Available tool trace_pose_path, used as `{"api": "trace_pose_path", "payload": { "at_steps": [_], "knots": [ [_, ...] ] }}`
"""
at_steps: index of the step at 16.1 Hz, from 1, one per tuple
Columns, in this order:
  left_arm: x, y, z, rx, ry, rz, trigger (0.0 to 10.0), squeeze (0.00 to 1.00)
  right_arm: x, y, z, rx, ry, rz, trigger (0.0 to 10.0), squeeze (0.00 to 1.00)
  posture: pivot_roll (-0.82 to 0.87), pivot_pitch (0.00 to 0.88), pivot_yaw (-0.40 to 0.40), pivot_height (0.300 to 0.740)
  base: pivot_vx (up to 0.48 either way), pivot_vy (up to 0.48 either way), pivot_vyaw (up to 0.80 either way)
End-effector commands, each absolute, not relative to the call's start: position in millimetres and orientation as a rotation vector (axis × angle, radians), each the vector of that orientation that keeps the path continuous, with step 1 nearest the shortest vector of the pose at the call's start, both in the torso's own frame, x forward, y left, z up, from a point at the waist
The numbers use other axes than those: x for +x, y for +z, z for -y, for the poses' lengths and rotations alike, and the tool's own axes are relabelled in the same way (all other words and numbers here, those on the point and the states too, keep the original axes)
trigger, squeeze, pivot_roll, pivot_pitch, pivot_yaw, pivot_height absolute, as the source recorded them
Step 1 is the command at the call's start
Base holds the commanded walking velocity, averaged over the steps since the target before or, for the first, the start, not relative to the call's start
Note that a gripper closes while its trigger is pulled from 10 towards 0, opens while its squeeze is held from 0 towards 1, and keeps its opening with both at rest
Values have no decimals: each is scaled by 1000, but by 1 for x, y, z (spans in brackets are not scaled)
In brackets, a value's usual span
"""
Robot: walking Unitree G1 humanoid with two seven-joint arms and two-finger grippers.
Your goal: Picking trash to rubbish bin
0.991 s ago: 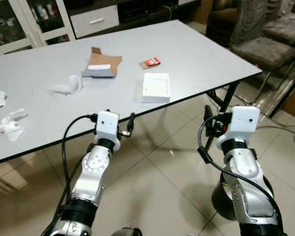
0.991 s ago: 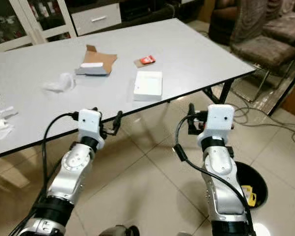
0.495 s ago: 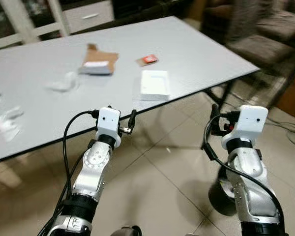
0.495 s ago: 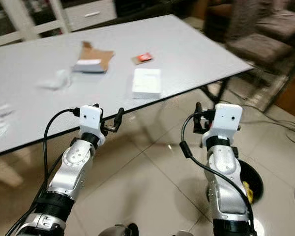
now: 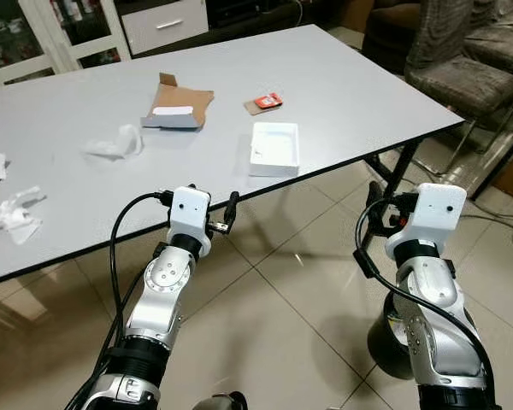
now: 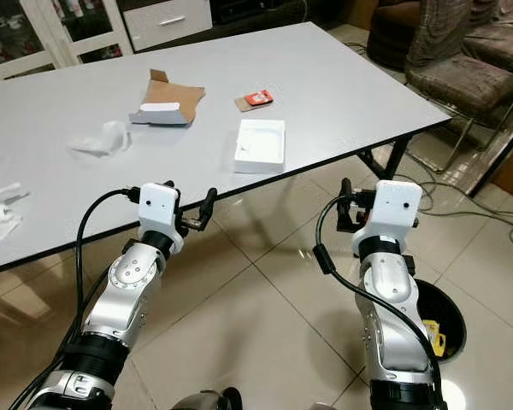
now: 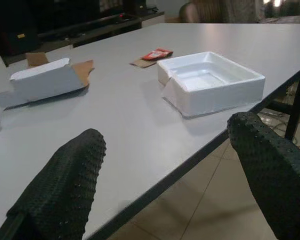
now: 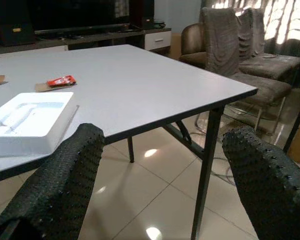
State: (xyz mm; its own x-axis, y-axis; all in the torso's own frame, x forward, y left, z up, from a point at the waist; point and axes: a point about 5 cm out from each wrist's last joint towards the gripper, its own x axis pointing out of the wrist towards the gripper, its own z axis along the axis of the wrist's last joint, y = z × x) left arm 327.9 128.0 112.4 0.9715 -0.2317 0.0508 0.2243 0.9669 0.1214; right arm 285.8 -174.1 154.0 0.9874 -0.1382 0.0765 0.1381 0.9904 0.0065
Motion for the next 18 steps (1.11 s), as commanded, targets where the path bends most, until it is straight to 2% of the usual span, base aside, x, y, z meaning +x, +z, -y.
{"api": "trace_pose_path", "payload": {
  "at_steps": [1,18],
  "knots": [
    [329,117,-128,118,-240,81,10000,0,285,157,174,-5,-140,82,10000,0,-125,91,61,740,398,0,0],
    [328,120,-128,114,-233,90,10000,0,279,172,160,24,-27,84,10000,0,-133,100,58,740,440,0,0]
  ]
}}
